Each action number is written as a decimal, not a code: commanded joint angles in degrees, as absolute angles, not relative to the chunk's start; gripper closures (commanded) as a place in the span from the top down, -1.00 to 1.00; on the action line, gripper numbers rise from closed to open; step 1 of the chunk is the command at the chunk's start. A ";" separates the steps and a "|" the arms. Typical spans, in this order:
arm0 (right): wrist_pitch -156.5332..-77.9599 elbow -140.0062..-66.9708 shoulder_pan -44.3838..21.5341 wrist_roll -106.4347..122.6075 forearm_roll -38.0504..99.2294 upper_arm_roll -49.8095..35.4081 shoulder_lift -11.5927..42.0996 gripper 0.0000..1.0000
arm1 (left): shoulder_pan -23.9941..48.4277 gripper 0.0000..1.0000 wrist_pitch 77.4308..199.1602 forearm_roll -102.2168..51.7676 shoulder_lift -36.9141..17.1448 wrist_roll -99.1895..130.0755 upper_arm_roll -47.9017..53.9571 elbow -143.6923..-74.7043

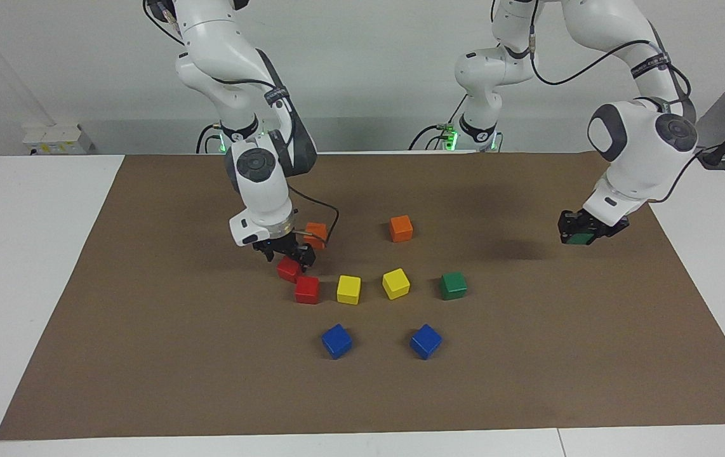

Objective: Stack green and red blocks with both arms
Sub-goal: 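Carry green outward with the left gripper while the right gripper carries red, then lower green onto the table with the left gripper while the right gripper places red, then reach and grasp the second green block with the left gripper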

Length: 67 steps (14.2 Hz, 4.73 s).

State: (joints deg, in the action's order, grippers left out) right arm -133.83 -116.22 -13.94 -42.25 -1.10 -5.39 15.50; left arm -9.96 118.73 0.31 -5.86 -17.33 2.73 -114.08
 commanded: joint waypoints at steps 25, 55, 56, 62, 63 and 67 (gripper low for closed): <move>-123.40 -109.86 6.32 5.09 -0.62 -5.36 12.31 -1.00 | -15.12 -1.00 142.12 -0.53 -5.18 -13.18 3.34 -133.51; -135.70 -118.56 10.46 9.93 -0.62 -5.36 14.68 -0.90 | 1.65 1.00 119.80 -1.67 -11.42 1.99 3.43 -104.07; -135.88 -118.56 10.46 10.02 -0.62 -5.36 14.94 -0.90 | 3.41 1.00 119.79 -1.76 -12.03 3.67 3.43 -103.28; -136.58 -118.83 10.37 9.93 -0.61 -5.36 15.21 -0.13 | 12.21 1.00 120.58 -1.85 -17.83 11.86 3.43 -98.00; -136.58 -118.83 10.37 9.93 -0.62 -5.36 15.21 0.60 | 13.26 1.00 120.67 -1.76 -18.89 11.87 3.43 -97.91; -136.50 -118.83 10.37 9.93 -0.62 -5.36 15.21 1.00 | 16.52 1.00 125.32 -1.14 -22.67 13.71 3.25 -98.09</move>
